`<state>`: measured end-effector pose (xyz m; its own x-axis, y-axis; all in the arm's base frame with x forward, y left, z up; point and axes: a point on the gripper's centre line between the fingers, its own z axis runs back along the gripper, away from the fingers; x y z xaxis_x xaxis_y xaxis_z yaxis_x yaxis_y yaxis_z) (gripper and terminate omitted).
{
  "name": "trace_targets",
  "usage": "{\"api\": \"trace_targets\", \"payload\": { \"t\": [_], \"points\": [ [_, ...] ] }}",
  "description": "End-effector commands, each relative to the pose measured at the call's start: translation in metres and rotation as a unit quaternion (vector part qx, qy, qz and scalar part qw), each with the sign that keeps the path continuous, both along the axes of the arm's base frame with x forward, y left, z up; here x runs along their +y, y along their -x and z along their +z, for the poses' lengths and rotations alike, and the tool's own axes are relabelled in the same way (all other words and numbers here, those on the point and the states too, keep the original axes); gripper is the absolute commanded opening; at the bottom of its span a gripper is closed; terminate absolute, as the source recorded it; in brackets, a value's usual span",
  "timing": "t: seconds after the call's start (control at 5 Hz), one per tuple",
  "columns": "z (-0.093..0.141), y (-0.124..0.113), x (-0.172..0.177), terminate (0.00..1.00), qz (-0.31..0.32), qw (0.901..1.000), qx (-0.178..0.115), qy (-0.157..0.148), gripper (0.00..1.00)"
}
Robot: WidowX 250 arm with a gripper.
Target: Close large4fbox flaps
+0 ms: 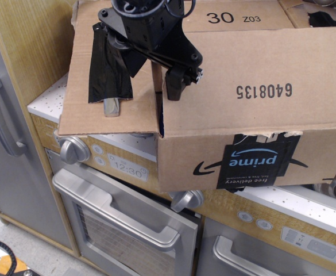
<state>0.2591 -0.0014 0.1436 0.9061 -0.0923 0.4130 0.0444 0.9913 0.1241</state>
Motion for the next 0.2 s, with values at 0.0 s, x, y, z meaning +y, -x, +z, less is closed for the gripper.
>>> {"api": "trace_targets", "payload": {
  "t": [0.0],
  "points": [
    [-0.0189, -0.0142, 0.0061, 1.00, -0.004, 0.9999, -0.008, 0.013, 1.00]
  ]
}}
